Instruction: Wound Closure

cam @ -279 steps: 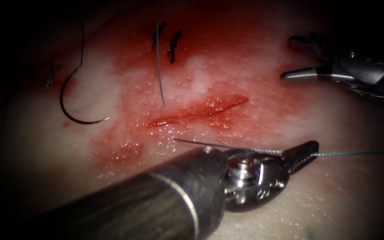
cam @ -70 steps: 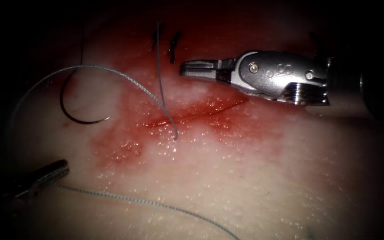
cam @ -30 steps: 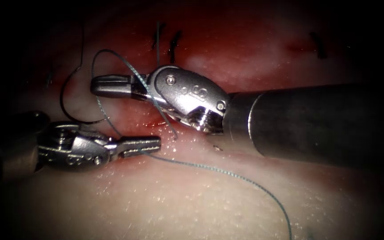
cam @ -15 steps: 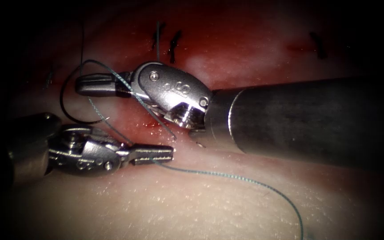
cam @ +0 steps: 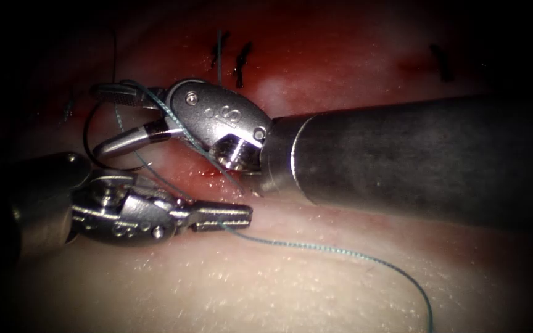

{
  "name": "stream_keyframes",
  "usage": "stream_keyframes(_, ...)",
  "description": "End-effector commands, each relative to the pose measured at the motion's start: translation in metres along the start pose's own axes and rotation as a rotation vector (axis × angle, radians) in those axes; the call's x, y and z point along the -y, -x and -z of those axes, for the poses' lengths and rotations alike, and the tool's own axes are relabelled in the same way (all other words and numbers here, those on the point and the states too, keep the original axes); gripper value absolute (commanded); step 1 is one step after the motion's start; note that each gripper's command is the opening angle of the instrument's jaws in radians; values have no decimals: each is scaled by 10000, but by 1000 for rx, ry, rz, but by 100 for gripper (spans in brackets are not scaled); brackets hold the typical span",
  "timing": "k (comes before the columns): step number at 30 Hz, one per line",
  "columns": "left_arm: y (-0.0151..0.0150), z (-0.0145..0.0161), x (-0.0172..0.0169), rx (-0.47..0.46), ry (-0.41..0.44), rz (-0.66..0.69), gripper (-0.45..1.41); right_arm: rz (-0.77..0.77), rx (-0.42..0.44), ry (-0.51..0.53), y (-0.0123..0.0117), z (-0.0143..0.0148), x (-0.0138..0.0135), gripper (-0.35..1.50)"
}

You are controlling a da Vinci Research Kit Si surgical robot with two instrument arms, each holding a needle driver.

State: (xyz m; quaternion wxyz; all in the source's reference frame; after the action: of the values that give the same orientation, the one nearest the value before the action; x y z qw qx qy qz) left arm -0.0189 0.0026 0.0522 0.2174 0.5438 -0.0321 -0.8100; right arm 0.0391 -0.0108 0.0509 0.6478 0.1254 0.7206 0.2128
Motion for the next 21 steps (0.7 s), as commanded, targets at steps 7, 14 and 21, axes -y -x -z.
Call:
stream_keyframes(7, -2, -10, -4, 7, 4, -7, -45, 17, 9, 53, -5, -6, -7, 131)
stream_keyframes(14, -25, -6, -10, 43, -3, -51, -45, 151, 138, 174, -9, -1, -9, 138)
stream_keyframes(21, -54, 15, 0, 52, -43, -109, -45, 251, 308, 179, -3, 3, -4, 136)
